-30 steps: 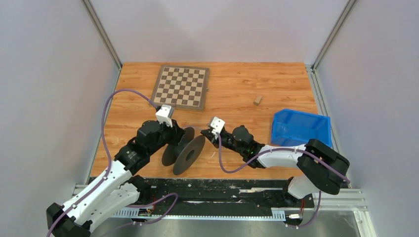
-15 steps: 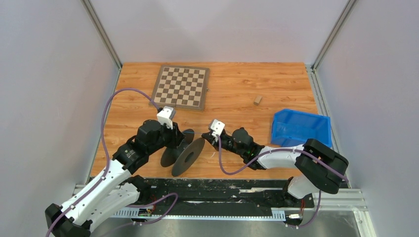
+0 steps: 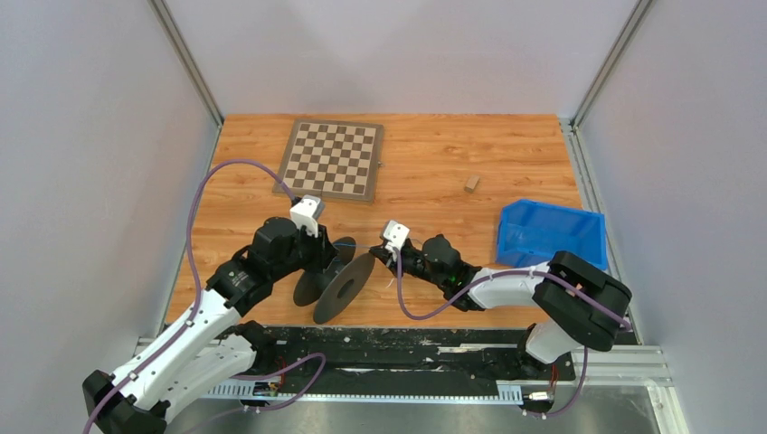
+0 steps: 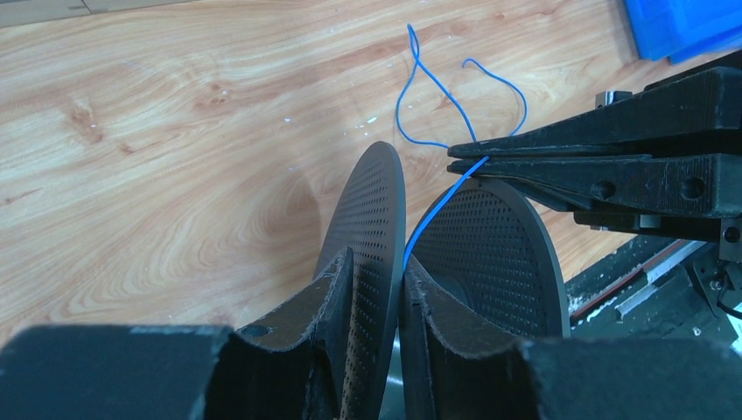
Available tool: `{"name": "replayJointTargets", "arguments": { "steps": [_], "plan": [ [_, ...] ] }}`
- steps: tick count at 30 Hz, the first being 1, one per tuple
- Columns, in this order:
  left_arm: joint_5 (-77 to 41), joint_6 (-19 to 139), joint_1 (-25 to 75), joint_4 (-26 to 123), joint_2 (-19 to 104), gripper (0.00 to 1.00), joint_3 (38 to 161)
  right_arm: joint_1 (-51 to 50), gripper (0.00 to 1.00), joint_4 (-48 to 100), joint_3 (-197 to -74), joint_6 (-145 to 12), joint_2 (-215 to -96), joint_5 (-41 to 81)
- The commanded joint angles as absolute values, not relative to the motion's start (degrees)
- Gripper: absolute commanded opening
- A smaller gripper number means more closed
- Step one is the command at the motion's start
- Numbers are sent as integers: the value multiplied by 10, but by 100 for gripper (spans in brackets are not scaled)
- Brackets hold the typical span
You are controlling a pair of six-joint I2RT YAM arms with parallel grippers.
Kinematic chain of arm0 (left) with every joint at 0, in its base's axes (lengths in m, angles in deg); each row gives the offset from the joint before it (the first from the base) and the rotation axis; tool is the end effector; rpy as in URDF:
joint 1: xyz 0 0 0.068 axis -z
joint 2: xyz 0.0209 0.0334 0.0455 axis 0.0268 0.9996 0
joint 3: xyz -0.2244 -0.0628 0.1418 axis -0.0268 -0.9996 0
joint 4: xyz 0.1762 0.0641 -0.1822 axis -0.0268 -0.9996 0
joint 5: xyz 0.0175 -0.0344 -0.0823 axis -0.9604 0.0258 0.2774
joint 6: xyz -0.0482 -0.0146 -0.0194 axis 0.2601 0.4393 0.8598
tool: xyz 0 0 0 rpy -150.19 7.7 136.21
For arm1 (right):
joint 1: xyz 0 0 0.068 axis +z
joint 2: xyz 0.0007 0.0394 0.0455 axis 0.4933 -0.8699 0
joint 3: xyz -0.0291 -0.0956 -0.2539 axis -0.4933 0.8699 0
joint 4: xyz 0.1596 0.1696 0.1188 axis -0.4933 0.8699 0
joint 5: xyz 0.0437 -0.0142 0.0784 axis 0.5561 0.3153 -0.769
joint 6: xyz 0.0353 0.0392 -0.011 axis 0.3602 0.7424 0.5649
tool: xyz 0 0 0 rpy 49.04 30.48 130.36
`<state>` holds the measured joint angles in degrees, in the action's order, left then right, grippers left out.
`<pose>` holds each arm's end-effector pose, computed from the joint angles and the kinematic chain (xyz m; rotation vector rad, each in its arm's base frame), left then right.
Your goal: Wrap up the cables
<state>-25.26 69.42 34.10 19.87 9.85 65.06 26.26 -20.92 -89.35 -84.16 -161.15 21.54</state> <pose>0.1361 -0.0984 0.2741 0.2844 2.1548 -0.6064 0.1631 0.2473 0.1818 -1.0640 1.4675 0.6628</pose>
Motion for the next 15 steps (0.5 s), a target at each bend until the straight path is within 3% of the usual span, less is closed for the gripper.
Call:
{"name": "replayJointTargets", "arguments": {
  "steps": [1,6,12,15],
  "plan": [
    [-259,687,341,148,116,32,657,265,0,-227,-893,-831,-1624,213],
    [-250,685,341,142,133,29,658,265,0,-233,-889,-827,-1627,215],
    [-240,680,341,145,145,5,666,265,2,-226,-891,-816,-1612,214],
    [-243,683,341,145,145,0,677,266,7,-215,-894,-801,-1593,214]
  ]
}}
